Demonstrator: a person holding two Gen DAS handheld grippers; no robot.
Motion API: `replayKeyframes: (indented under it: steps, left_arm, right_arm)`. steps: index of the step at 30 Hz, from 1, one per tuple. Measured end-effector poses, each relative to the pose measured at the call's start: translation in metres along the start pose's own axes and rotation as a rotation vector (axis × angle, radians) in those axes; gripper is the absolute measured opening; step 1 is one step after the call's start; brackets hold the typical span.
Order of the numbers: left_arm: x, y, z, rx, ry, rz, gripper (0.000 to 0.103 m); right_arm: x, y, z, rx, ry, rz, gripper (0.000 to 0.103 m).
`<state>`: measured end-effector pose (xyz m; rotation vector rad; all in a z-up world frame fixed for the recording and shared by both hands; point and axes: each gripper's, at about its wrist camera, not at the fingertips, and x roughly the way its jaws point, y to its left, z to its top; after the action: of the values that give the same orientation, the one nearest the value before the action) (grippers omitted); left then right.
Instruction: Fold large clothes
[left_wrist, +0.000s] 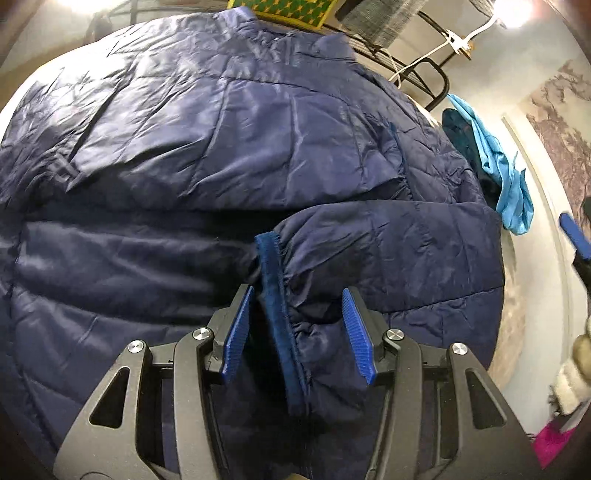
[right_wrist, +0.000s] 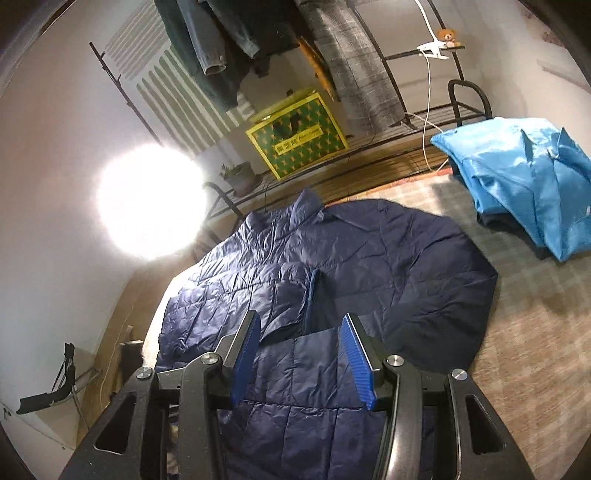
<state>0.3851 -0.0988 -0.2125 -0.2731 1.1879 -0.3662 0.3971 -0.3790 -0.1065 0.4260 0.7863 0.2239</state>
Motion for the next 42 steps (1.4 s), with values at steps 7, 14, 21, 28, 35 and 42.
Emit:
replayKeyframes:
  steps: [7, 14, 21, 28, 35, 42]
  left_arm:
    - [-0.011, -0.026, 0.008, 0.09, -0.077, -0.01, 0.009]
    - [-0.044, -0.029, 0.054, 0.121, -0.191, -0.011, 0.008]
    - [-0.039, 0.058, 0.119, -0.057, -0.255, 0.098, 0.008]
    - [-0.023, 0.144, 0.15, -0.216, -0.279, 0.174, 0.008]
    - [-0.006, 0.161, 0.157, -0.182, -0.259, 0.172, 0.008]
    - [0.006, 0.156, 0.159, -0.158, -0.255, 0.204, 0.008]
  right_arm:
    - [-0.015, 0.002, 0.012, 0.001, -0.044, 0.028, 0.049]
    - [-0.017, -0.012, 0.015, 0.049, -0.038, 0.03, 0.049]
    - [-0.011, -0.028, 0.009, 0.057, 0.015, -0.003, 0.049]
    - [0.008, -0.036, 0.001, 0.044, 0.075, -0.051, 0.049]
    - [0.024, -0.025, -0.003, -0.005, 0.111, -0.078, 0.049]
    - [0.032, -0.016, -0.008, -0.03, 0.135, -0.084, 0.049]
